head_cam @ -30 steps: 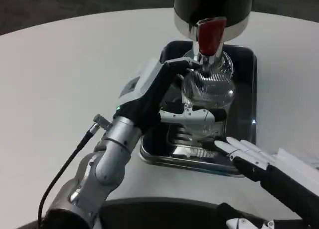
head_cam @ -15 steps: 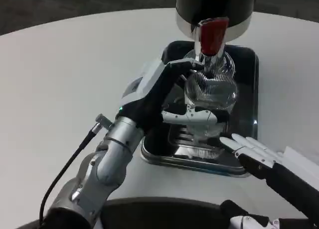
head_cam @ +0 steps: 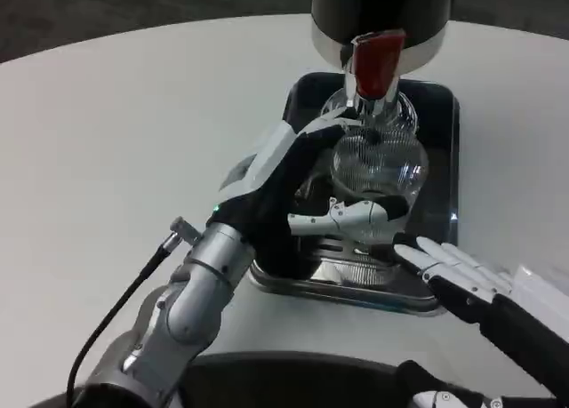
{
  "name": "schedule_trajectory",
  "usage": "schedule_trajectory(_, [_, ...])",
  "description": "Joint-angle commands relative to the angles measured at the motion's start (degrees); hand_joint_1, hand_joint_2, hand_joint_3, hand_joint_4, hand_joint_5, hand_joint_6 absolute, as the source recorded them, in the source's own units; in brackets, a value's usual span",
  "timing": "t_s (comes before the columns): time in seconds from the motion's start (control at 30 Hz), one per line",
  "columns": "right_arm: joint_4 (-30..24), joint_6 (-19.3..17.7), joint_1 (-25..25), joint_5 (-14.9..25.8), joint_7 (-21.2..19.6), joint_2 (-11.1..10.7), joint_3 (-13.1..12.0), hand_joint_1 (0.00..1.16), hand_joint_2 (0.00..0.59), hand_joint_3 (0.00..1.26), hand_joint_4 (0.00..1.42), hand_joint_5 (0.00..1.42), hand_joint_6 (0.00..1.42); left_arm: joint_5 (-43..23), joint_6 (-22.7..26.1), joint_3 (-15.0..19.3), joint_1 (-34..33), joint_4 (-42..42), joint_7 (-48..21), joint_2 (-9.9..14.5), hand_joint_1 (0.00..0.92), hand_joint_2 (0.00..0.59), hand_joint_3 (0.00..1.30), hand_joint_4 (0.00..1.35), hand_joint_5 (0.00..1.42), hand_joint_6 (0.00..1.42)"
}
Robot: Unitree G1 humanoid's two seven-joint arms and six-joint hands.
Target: Grasp the cup under the faucet to collect the drink, then remove the cup.
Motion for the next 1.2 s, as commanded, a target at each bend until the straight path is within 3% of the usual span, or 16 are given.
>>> schedule_trajectory(0.03, [-0.79, -1.33, 1.03, 0.59, -1.08, 0.43, -0.43, 0.51, 0.455, 0.08, 0.00, 0.00, 0.00, 0.17, -0.61, 0.44, 1.62, -0.64, 0.26, 1.07, 0.427, 0.120, 0.40, 0.01, 0.31, 0.30])
schedule_trajectory(0.5, [-0.79, -1.45, 1.24, 0.73, -2.24, 0.56, -0.39, 0.50, 0.464, 0.08, 0.00, 0.00, 0.00, -0.07, -1.05, 1.42, 2.34, -2.00, 1.02, 1.65, 0.447, 0.122, 0.44, 0.02, 0.28, 0.29])
schedule_trajectory(0.63, [-0.79, -1.35, 1.25, 0.74, -2.16, 0.50, -0.34, 0.50, 0.464, 0.08, 0.00, 0.00, 0.00, -0.15, -1.13, 1.51, 2.26, -1.91, 0.36, 1.64, 0.433, 0.109, 0.38, 0.00, 0.27, 0.28])
schedule_trajectory(0.87, [-0.79, -1.19, 1.60, 0.99, -2.19, 0.51, -0.65, 0.50, 0.464, 0.09, 0.00, 0.00, 0.00, 0.08, -1.02, 1.12, 1.99, -1.89, -0.17, 1.50, 0.367, 0.061, 0.08, 0.00, 0.20, 0.25])
schedule_trajectory(1.13, [-0.79, -1.14, 1.74, 1.11, -2.26, 0.60, -0.80, 0.50, 0.464, 0.09, 0.00, 0.00, 0.00, -0.02, -1.34, 0.59, 1.65, -1.51, -1.67, 1.56, 0.335, 0.035, 0.00, 0.00, 0.18, 0.22])
schedule_trajectory(1.2, [-0.79, -1.14, 1.76, 1.05, -2.28, 0.63, -0.81, 0.50, 0.464, 0.09, 0.00, 0.00, 0.00, -0.18, -1.53, 0.54, 1.66, -1.51, -2.16, 1.63, 0.270, 0.002, 0.00, 0.00, 0.12, 0.16])
